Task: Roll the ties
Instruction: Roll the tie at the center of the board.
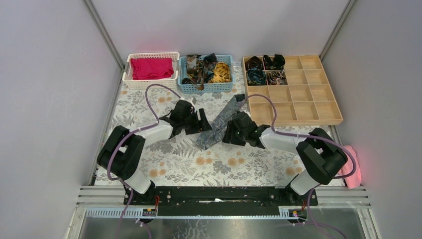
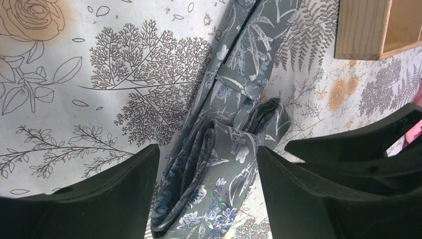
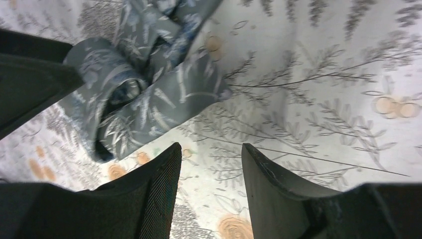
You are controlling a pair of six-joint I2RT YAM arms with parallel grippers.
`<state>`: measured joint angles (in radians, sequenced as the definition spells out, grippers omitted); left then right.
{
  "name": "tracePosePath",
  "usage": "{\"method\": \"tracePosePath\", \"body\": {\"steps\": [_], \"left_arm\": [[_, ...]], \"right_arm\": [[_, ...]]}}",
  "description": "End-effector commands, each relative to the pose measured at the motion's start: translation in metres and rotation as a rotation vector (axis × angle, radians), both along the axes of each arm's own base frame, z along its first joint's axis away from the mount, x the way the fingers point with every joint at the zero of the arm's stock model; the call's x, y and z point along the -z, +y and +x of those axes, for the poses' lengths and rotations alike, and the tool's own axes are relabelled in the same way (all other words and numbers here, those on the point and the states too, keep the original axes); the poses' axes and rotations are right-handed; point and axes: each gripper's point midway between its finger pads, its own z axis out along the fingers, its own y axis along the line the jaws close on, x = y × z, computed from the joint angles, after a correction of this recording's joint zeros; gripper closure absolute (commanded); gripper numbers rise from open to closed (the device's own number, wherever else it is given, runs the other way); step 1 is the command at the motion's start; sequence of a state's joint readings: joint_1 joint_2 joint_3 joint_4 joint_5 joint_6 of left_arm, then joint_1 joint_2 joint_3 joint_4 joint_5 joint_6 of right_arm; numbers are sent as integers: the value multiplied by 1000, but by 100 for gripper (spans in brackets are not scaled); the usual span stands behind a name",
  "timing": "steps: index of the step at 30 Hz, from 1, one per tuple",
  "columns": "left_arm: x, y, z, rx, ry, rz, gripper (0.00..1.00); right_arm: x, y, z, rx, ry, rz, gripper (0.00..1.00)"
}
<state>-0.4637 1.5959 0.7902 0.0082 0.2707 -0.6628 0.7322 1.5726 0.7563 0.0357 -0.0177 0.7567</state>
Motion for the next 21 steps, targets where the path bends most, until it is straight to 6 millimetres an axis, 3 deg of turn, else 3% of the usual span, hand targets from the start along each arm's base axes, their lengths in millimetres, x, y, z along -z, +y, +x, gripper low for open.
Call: {"method": "tracePosePath", "body": {"steps": [1,6,9,14,19,21], "left_arm": [[-9,-6,11,7,-45,-34,22],[-6,-6,11,9,-40,-30,22],[-4,-6,10,11,-36,-28,22],[-6,-6,9,15,-42,-31,22],[-6,-4,9,14,-46,-23,22],[-4,-4,8,16,-42,-21,22]], "right_arm": [[-21,-20,27,58,-101,-82,45],[-19,-19,42,37,-109,-80,45],[-18,-6,49,10,-120,-13,45],[-3,-2,56,10,-98,-30,45],[9,16,50,-54,-45,47,46],[10,20,48,-61,-37,75,54]]}}
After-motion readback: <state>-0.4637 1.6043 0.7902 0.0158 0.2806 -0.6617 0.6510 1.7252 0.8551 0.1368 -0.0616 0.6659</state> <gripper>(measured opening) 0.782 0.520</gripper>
